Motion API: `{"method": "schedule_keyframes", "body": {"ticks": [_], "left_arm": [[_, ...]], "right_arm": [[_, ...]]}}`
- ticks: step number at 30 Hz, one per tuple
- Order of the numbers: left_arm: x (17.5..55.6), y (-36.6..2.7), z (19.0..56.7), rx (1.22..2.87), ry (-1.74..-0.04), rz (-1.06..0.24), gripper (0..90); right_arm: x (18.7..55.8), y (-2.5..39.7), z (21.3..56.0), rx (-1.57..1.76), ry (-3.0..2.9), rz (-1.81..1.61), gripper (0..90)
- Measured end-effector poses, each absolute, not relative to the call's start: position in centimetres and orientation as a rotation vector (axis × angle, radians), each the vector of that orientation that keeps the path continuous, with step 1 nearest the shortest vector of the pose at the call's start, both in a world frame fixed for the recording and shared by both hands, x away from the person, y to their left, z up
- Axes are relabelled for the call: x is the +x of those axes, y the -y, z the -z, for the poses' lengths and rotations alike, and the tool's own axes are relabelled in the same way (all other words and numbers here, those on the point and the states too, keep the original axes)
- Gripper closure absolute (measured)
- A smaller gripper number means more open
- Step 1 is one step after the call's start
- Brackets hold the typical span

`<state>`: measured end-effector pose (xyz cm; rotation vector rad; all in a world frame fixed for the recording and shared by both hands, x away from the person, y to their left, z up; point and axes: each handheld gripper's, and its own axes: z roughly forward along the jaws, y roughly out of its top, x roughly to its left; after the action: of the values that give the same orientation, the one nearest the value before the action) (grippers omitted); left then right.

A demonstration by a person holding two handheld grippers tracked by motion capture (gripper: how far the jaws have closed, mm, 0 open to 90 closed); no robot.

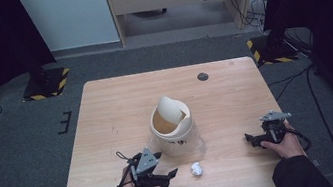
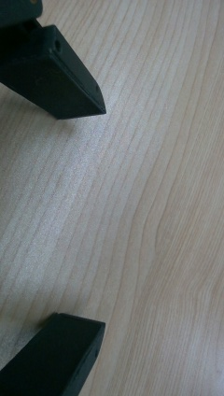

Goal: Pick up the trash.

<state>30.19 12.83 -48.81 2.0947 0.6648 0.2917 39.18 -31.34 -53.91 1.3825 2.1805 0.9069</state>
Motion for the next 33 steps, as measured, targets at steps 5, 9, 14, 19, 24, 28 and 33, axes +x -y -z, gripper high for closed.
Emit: {"method": "schedule_keyframes", "body": {"ticks": [5, 9, 14, 19, 24, 28, 33], "left_arm": [[29.9, -11.0, 49.6, 2.145, -0.616, -0.265, 23.8], [29.9, -9.7, 50.2, 2.176, -0.594, -0.243, 25.4], [29.9, -8.4, 50.7, 2.196, -0.576, -0.214, 26.5], [30.0, -7.3, 51.0, 2.216, -0.557, -0.2, 28.8], [30.2, -6.1, 51.4, 2.224, -0.555, -0.2, 31.8], [30.4, -5.5, 51.6, 2.234, -0.558, -0.184, 34.1], [30.8, -5.1, 51.7, 2.237, -0.566, -0.185, 38.8]], "right_arm": [[39.2, 31.3, 53.9, 1.382, -2.181, -0.907, 0.6], [39.2, 31.3, 53.9, 1.382, -2.181, -0.906, 0.6], [39.2, 31.3, 53.9, 1.382, -2.181, -0.907, 0.6], [39.2, 31.3, 53.9, 1.381, -2.181, -0.907, 0.6], [39.2, 31.3, 53.9, 1.382, -2.181, -0.907, 0.6], [39.2, 31.3, 53.9, 1.382, -2.181, -0.907, 0.6], [39.2, 31.3, 53.9, 1.381, -2.182, -0.908, 0.6]]}}
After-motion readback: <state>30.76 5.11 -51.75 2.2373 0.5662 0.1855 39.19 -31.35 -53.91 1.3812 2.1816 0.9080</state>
